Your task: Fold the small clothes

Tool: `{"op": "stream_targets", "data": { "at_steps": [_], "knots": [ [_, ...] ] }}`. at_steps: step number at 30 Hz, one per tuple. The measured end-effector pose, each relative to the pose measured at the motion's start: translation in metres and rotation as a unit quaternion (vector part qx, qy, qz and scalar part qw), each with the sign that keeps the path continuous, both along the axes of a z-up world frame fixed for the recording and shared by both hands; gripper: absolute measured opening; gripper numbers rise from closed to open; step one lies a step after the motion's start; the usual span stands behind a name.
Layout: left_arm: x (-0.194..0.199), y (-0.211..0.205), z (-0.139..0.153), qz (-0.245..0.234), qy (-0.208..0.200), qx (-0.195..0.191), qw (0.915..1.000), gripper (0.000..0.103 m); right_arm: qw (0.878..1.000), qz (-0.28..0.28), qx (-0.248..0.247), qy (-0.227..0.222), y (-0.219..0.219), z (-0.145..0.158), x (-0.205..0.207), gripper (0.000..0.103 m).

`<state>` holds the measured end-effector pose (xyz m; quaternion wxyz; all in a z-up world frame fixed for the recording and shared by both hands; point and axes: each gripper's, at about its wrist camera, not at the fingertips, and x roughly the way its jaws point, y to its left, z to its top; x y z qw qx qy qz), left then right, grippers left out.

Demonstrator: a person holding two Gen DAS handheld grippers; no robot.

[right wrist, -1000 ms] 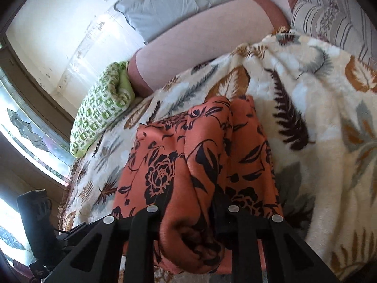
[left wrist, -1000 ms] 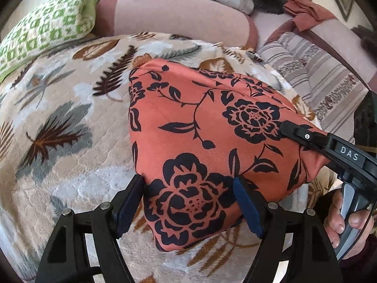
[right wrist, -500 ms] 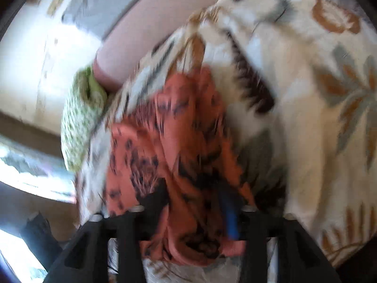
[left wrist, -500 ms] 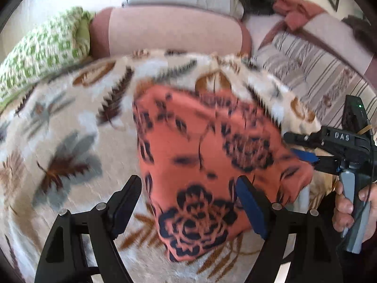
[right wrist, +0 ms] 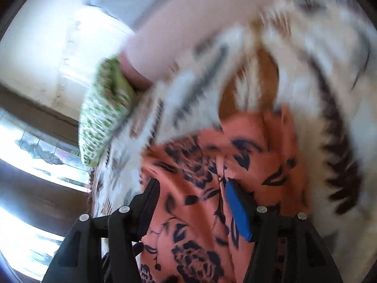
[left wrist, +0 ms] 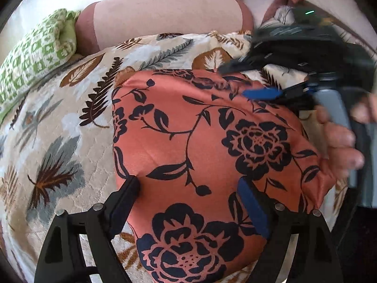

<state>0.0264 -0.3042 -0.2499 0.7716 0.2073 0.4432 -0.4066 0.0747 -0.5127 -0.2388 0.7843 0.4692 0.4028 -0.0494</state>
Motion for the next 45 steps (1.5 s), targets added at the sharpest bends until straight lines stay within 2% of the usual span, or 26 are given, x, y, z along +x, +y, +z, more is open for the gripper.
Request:
{"op": "stream_targets", "data": {
  "at_steps": [1,3,4,7,11,14,18,20,22,23,24,26,32,35,38,41,43,44,45],
  "knots": [
    [-0.003,-0.002,-0.002,-0.004,-0.006,0.004,1.0,0.088,1.0,-0.006,0.015,0.02,-0.004,-0.014,0.004,0.058],
    [-0.006,-0.005,-0.006,-0.01,-0.014,0.013,0.9998,0.091,0.998,-0.015,0.034,0.044,-0.015,-0.031,0.006,0.038],
    [-0.007,-0.005,-0.007,-0.012,-0.016,0.016,0.9997,0.091,0.998,-0.019,0.045,0.05,-0.02,-0.033,0.003,0.037],
    [-0.005,-0.003,-0.003,-0.014,-0.008,0.017,0.9997,0.091,0.997,-0.013,0.062,0.053,-0.023,-0.032,-0.005,0.037],
    [-0.003,0.009,0.005,-0.008,0.018,-0.001,0.9998,0.091,0.998,-0.004,0.021,0.067,-0.016,-0.006,-0.029,0.04],
    [-0.001,0.023,0.013,0.009,0.043,-0.028,0.9986,0.091,0.999,-0.002,0.006,0.049,-0.005,0.016,-0.052,0.04],
    [-0.003,0.035,0.018,0.021,0.04,-0.041,0.9981,0.091,0.999,0.008,-0.002,0.036,0.02,0.031,-0.09,0.042],
    [-0.006,0.034,0.009,0.017,0.045,-0.022,0.9986,0.092,0.999,0.016,-0.002,0.046,0.033,0.024,-0.105,0.043],
    [-0.006,0.028,-0.015,0.013,0.072,0.018,0.9972,0.094,0.997,0.022,-0.009,0.071,0.043,0.006,-0.114,0.044],
    [-0.004,0.029,-0.02,0.015,0.085,0.012,0.9962,0.096,0.996,0.018,-0.018,0.086,0.045,-0.005,-0.12,0.044],
    [0.002,0.034,-0.026,0.028,0.12,-0.006,0.9924,0.096,0.996,0.011,-0.021,0.091,0.045,-0.012,-0.124,0.044],
    [0.008,0.04,-0.028,0.043,0.15,-0.019,0.9876,0.096,0.997,-0.001,-0.013,0.08,0.043,-0.014,-0.129,0.044],
    [-0.001,0.04,0.0,0.038,0.091,-0.018,0.9949,0.096,0.997,0.002,0.001,0.083,0.037,0.0,-0.127,0.044],
    [-0.001,0.038,0.024,0.038,0.074,-0.044,0.9956,0.096,0.998,0.004,-0.002,0.062,0.039,0.018,-0.124,0.045],
    [-0.001,0.031,0.035,0.028,0.062,-0.048,0.9965,0.096,0.999,0.01,-0.01,0.033,0.042,0.035,-0.125,0.048],
    [0.0,0.022,0.019,0.026,0.071,-0.024,0.9968,0.096,0.999,0.011,-0.008,0.031,0.044,0.035,-0.125,0.049],
    [0.001,0.02,-0.007,0.026,0.083,0.027,0.9959,0.096,0.998,0.006,0.008,0.056,0.044,0.017,-0.13,0.05],
    [0.001,0.02,-0.018,0.03,0.08,0.036,0.9957,0.098,0.997,0.006,0.015,0.07,0.043,0.006,-0.132,0.05],
    [0.002,0.026,-0.017,0.034,0.084,0.023,0.9956,0.098,0.997,0.002,0.022,0.078,0.042,-0.005,-0.135,0.05]
  ]
}}
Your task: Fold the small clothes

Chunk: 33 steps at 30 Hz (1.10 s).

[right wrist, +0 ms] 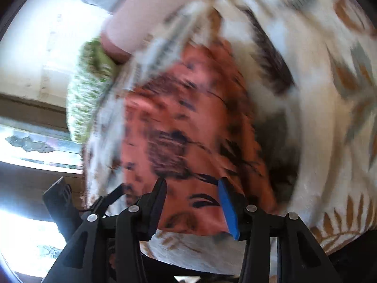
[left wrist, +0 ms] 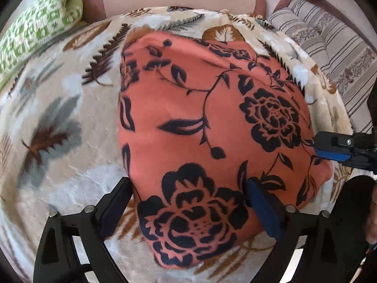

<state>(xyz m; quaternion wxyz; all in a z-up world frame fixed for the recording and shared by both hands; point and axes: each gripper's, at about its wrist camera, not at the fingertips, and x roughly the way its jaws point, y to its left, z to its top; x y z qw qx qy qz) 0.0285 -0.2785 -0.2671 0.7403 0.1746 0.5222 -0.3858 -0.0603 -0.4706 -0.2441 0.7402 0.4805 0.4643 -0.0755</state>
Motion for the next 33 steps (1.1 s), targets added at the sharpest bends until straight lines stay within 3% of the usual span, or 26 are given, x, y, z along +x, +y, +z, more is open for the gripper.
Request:
{"op": "stream_targets", "data": {
  "at_steps": [3,9,13,15,16,19,21,28,33],
  "knots": [
    [0.009,0.004,0.006,0.011,0.029,-0.012,0.9994,0.098,1.0,-0.007,0.011,-0.017,-0.006,-0.001,-0.004,0.049],
    [0.032,0.003,0.035,0.036,-0.007,-0.034,0.9988,0.098,0.998,-0.018,-0.02,-0.062,-0.029,0.03,0.014,0.05],
    [0.047,-0.01,0.028,0.046,-0.01,-0.02,0.9987,0.098,0.996,-0.012,-0.013,-0.088,-0.04,0.037,0.055,0.052],
    [0.046,-0.017,0.006,0.036,0.002,0.024,0.9991,0.098,0.996,-0.012,-0.014,-0.084,-0.044,0.03,0.076,0.064],
    [0.045,-0.016,-0.002,0.037,0.01,0.028,0.9989,0.098,0.997,-0.012,-0.014,-0.074,-0.047,0.021,0.089,0.067],
    [0.052,-0.007,-0.006,0.062,0.04,0.001,0.9973,0.098,1.0,-0.003,-0.009,-0.025,-0.054,-0.021,0.12,0.069],
    [0.052,-0.004,-0.001,0.063,0.037,-0.002,0.9973,0.098,0.999,-0.007,-0.001,-0.046,-0.059,-0.016,0.117,0.069],
    [0.022,0.014,0.039,0.046,-0.051,-0.022,0.9974,0.098,0.995,-0.012,-0.015,-0.093,-0.063,0.021,0.056,0.069],
    [0.007,0.024,0.058,0.046,-0.094,-0.026,0.9942,0.098,0.992,-0.014,0.033,-0.118,-0.044,0.017,0.011,0.069]
  ]
}}
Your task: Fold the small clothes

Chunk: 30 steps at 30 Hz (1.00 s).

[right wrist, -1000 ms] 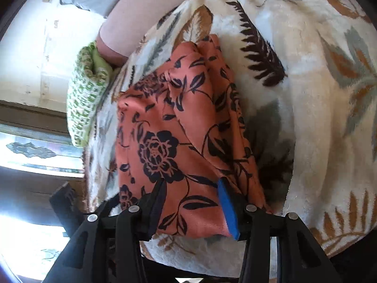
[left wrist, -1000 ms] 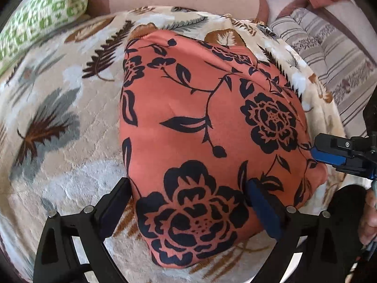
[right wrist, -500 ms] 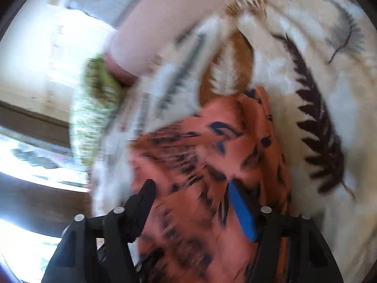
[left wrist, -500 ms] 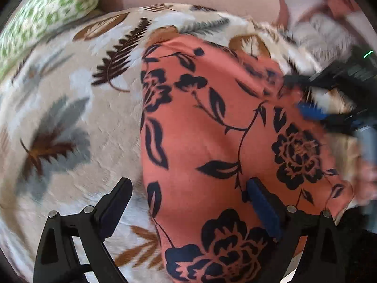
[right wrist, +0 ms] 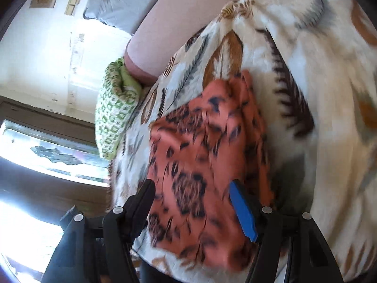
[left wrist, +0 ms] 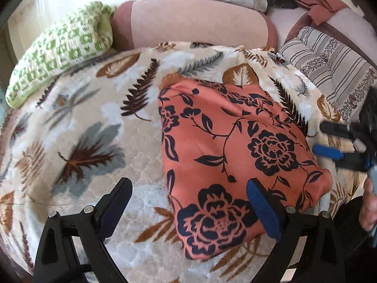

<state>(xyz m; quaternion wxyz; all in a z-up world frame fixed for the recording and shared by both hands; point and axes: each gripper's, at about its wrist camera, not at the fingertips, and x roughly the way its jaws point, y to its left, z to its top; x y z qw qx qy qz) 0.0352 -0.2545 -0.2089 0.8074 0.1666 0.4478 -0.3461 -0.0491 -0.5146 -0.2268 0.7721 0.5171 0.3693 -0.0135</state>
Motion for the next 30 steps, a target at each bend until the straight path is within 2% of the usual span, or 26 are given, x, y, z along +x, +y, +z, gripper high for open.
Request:
{"op": "stream_targets", "data": {
  "at_steps": [3,5,6,7,9,11,15,17,19,22,25,30],
  "knots": [
    [-0.005,0.001,0.005,0.0,-0.02,0.01,0.9997,0.098,1.0,0.005,0.006,0.004,0.016,-0.012,-0.011,0.069],
    [-0.009,0.004,0.005,-0.001,-0.025,0.014,0.9996,0.098,0.999,0.002,-0.011,0.036,0.022,-0.026,-0.012,0.069],
    [-0.01,0.005,0.005,0.001,-0.025,0.015,0.9996,0.098,0.998,-0.001,-0.022,0.065,0.022,-0.033,-0.01,0.069],
    [-0.013,0.007,0.004,0.003,-0.024,0.015,0.9996,0.098,0.996,0.008,-0.017,0.082,0.024,-0.043,-0.008,0.069],
    [-0.017,0.011,0.004,0.005,-0.023,0.015,0.9996,0.098,0.997,0.001,-0.019,0.076,0.024,-0.041,-0.01,0.069],
    [-0.019,0.013,0.003,0.009,-0.026,0.021,0.9994,0.098,0.998,-0.004,-0.025,0.049,0.023,-0.028,-0.014,0.069],
    [-0.019,0.015,0.002,0.014,-0.032,0.028,0.999,0.098,0.996,-0.046,-0.07,-0.027,0.021,0.008,-0.03,0.069],
    [-0.019,0.015,0.001,0.017,-0.034,0.03,0.9988,0.098,0.994,-0.044,-0.069,-0.073,0.022,0.022,-0.035,0.069],
    [-0.018,0.015,0.001,0.02,-0.036,0.033,0.9986,0.098,0.994,-0.027,-0.063,-0.086,0.026,0.024,-0.031,0.069],
    [-0.017,0.015,-0.002,0.022,-0.038,0.037,0.9983,0.098,0.997,0.005,-0.031,-0.064,0.034,0.011,-0.019,0.069],
    [-0.014,0.015,-0.008,0.024,-0.036,0.047,0.9979,0.098,0.999,0.043,-0.015,0.006,0.041,-0.016,-0.001,0.069],
    [-0.012,0.012,-0.02,0.028,-0.032,0.063,0.9971,0.098,0.998,0.054,-0.032,0.013,0.045,-0.019,0.0,0.069]
  ]
}}
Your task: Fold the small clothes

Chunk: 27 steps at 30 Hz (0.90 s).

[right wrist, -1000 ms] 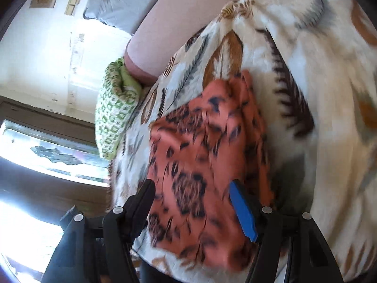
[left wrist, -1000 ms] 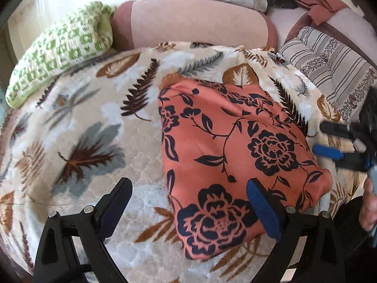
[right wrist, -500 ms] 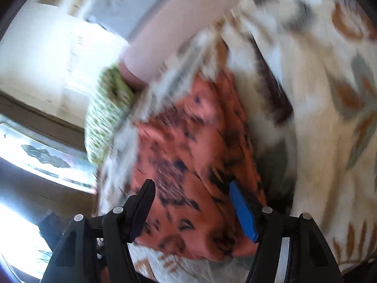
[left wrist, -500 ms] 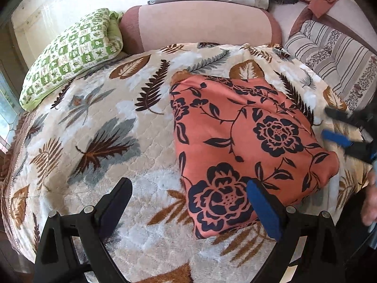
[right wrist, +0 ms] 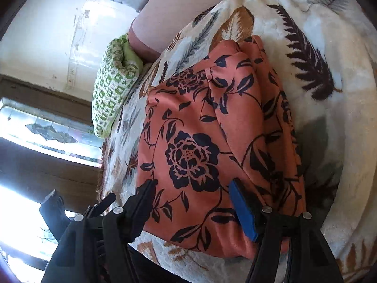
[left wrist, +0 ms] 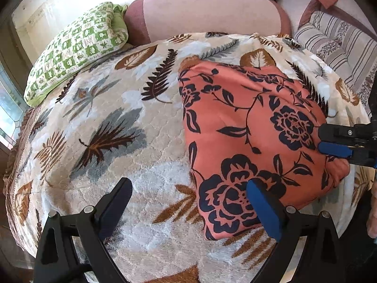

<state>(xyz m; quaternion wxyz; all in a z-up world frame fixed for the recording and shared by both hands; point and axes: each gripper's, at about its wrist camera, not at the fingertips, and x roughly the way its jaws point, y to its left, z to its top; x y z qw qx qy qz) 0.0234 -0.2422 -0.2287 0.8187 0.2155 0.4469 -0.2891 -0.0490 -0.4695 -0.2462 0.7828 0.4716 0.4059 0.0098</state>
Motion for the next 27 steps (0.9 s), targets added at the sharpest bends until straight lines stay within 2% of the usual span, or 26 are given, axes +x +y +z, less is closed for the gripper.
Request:
{"op": "stream_targets", "data": {
  "at_steps": [4,27],
  "knots": [
    [0.001,-0.002,-0.001,0.002,0.0,0.0,1.0,0.098,1.0,0.008,-0.007,0.001,0.002,0.0,0.004,0.069],
    [-0.002,-0.005,-0.012,0.009,0.001,0.007,0.9999,0.098,1.0,0.005,0.025,-0.006,-0.007,-0.006,0.002,0.069]
  ]
}}
